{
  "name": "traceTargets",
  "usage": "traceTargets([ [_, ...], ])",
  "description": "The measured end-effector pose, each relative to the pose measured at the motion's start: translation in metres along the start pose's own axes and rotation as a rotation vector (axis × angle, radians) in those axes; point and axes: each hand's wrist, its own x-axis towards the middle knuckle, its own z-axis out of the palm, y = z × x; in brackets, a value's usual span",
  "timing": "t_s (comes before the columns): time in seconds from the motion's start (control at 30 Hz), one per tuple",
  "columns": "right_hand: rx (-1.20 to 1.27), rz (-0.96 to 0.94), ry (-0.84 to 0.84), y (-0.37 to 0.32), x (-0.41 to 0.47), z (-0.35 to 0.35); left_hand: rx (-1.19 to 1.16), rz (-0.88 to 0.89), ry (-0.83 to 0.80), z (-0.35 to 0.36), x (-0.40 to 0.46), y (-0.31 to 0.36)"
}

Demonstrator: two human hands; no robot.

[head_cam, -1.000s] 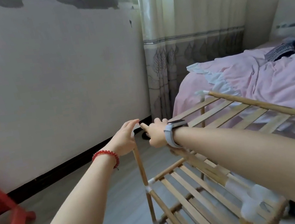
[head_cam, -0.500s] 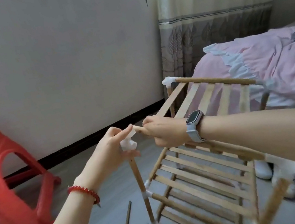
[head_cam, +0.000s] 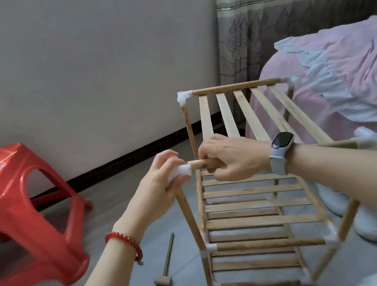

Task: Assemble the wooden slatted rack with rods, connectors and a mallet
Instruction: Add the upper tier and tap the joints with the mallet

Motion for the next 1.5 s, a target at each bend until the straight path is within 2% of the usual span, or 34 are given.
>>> traceTargets([
  [0.23,-0.038,-0.025,0.131,-0.001,0.004,0.007,0.053,-0.135,-0.061,-0.013,0.006,-0.001],
  [0.4,-0.044,-0.049,0.115,-0.001,0.002,0.010,0.049,-0.111,-0.083,-0.001,0.014,0.011],
  [0.53,-0.032,-0.094,0.169,0.003,0.000,0.012,-0.014,-0.090,-0.139,0.004,0.018,0.012],
  [0.57,-0.036,-0.110,0.199,0.004,-0.003,0.012,-0.093,-0.106,-0.158,0.005,0.017,0.010],
  [0.63,-0.108,-0.124,0.305,0.007,-0.011,0.014,-0.438,-0.250,-0.130,0.006,0.016,0.014],
  [0.7,-0.190,-0.066,0.466,0.011,-0.021,0.015,-0.888,-0.537,0.033,0.006,0.022,0.020],
  [0.77,-0.182,0.114,0.518,0.013,-0.031,0.012,-1.172,-0.809,0.107,0.004,0.034,0.023],
  [0.87,-0.234,0.347,0.409,0.019,-0.034,0.016,-1.102,-0.975,-0.056,0.003,0.045,0.029],
  [0.93,-0.290,0.348,0.484,0.022,-0.031,0.023,-1.059,-0.998,-0.108,0.006,0.051,0.029],
  [1.1,-0.284,0.295,0.669,0.027,-0.026,0.025,-0.857,-0.982,0.024,0.015,0.066,0.035],
  [1.3,-0.262,0.236,0.688,0.029,-0.021,0.032,-0.793,-0.949,0.067,0.027,0.068,0.033],
  [1.4,-0.261,0.250,0.718,0.034,-0.023,0.034,-0.861,-0.906,0.071,0.026,0.068,0.034],
  [1.5,-0.258,0.300,0.901,0.034,-0.027,0.027,-0.940,-0.899,0.069,0.021,0.065,0.039],
])
